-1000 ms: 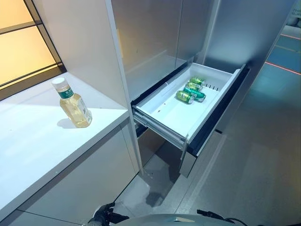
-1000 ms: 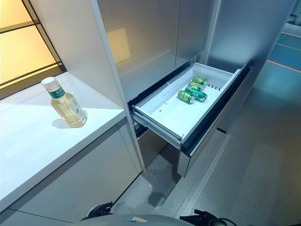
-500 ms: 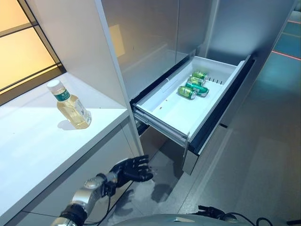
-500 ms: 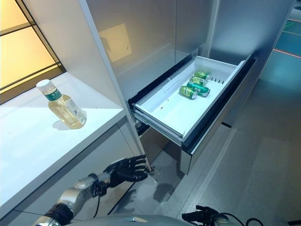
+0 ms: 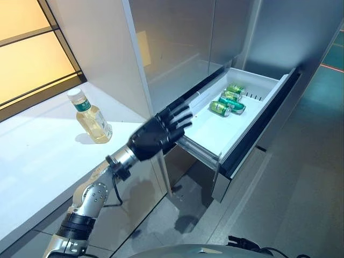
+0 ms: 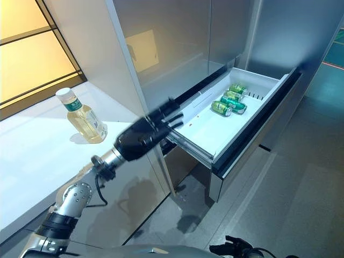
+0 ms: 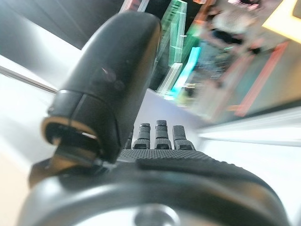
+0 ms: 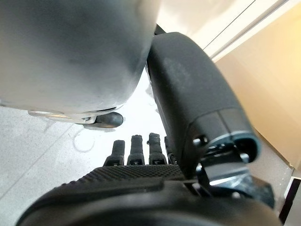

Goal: Put drinks into fridge and close the fridge

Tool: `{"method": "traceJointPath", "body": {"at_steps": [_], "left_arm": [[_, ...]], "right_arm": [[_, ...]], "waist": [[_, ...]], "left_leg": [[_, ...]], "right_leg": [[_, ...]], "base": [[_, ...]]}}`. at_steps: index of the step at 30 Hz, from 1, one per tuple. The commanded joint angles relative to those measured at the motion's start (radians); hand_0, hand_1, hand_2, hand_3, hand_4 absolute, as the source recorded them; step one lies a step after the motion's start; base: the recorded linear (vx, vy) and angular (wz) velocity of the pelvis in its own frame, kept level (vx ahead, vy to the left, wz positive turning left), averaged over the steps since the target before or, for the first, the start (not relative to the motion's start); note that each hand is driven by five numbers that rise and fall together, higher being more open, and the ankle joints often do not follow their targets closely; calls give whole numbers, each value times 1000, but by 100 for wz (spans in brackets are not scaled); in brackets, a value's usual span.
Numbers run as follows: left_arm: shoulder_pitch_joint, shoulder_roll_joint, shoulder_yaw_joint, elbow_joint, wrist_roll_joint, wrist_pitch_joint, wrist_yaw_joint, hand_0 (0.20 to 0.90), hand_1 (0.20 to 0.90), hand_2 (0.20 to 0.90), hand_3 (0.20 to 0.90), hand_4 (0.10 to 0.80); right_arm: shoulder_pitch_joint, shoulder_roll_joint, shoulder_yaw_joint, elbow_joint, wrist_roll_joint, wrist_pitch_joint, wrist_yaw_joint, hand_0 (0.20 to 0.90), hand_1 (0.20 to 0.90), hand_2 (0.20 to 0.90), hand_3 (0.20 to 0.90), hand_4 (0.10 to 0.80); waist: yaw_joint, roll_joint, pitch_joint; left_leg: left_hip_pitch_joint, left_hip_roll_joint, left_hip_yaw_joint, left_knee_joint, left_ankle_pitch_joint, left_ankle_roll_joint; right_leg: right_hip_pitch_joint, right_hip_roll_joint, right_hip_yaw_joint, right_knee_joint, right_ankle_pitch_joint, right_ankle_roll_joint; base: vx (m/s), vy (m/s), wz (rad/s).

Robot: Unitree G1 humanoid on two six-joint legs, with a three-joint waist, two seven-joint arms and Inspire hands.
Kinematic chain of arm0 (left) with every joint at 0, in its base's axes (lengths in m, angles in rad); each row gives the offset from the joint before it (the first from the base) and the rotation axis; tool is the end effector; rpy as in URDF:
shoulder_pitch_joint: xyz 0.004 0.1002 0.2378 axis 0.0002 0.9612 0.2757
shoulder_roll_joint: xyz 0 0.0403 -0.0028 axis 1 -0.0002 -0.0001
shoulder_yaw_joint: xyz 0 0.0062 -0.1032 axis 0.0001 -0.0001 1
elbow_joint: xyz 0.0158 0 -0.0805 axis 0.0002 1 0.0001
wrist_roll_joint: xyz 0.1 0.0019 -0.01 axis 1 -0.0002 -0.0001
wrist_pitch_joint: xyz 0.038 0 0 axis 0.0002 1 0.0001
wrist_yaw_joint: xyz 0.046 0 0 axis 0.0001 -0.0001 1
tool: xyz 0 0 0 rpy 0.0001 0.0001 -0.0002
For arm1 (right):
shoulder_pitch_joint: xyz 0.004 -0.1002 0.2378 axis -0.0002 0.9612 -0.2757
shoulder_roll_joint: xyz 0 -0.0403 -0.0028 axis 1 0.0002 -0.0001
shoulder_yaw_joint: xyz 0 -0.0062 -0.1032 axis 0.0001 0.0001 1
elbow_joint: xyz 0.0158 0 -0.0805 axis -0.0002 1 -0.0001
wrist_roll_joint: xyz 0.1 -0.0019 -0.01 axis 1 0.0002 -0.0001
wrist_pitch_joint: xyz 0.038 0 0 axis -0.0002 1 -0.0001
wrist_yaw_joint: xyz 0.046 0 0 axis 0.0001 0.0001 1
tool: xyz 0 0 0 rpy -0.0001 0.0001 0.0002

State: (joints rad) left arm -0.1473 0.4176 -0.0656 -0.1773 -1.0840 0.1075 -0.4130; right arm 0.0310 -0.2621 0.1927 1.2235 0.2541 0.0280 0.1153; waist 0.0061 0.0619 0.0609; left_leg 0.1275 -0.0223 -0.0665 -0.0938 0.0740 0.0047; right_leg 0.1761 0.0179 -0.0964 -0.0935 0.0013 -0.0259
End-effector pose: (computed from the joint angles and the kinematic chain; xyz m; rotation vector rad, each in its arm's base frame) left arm 0.2261 0.1897 0.1117 -0.6189 -0.2396 -0.6912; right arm 0.0593 -0.2294 -0.1164 -0.0466 1.2839 -0.0580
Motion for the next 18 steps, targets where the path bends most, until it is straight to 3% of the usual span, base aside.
{"method": "traceJointPath", "body": {"at_steps": [1, 4, 6, 10, 18], "left_arm": [[-164, 15, 176, -78, 169, -342, 163, 900, 900, 900, 900, 800], [-180, 40, 205, -132, 375, -432, 252, 900, 900, 900, 900, 800], [-191, 57, 206, -162, 486, -452, 316, 900, 900, 900, 900, 800], [-212, 101, 186, -166, 595, -397, 439, 900, 900, 900, 900, 800], [-220, 149, 170, -142, 670, -361, 586, 900, 900, 900, 900, 800]], "right_arm": [[4, 79, 49, 68, 24, -31, -6, 900, 900, 900, 900, 800], [-4, 87, 58, 90, 32, -39, -4, 900, 900, 900, 900, 800], [-9, 92, 63, 106, 32, -47, -1, 900, 900, 900, 900, 800], [-19, 94, 75, 116, 34, -49, -2, 900, 900, 900, 900, 800], [-43, 94, 81, 127, 40, -46, 1, 900, 900, 900, 900, 800]], "waist": [[43, -56, -46], [57, -62, -54], [64, -64, -59], [71, -59, -62], [85, -55, -55]], "left_leg": [[16, -33, -18, 7, -100, 28], [7, -35, -32, 7, -91, 26], [5, -36, -40, 7, -92, 25], [8, -37, -48, 7, -100, 24], [1, -38, -56, 7, -86, 21]], "right_leg": [[-25, -41, 24, 11, 7, 50], [-29, -42, 12, 14, 7, 47], [-28, -42, 5, 15, 3, 45], [-23, -43, -4, 16, -7, 46], [-26, -48, -22, 23, -4, 47]], "base": [[0, -18, 7], [17, -13, 9], [19, -5, 19], [7, 0, 19], [-2, 2, 4]]}}
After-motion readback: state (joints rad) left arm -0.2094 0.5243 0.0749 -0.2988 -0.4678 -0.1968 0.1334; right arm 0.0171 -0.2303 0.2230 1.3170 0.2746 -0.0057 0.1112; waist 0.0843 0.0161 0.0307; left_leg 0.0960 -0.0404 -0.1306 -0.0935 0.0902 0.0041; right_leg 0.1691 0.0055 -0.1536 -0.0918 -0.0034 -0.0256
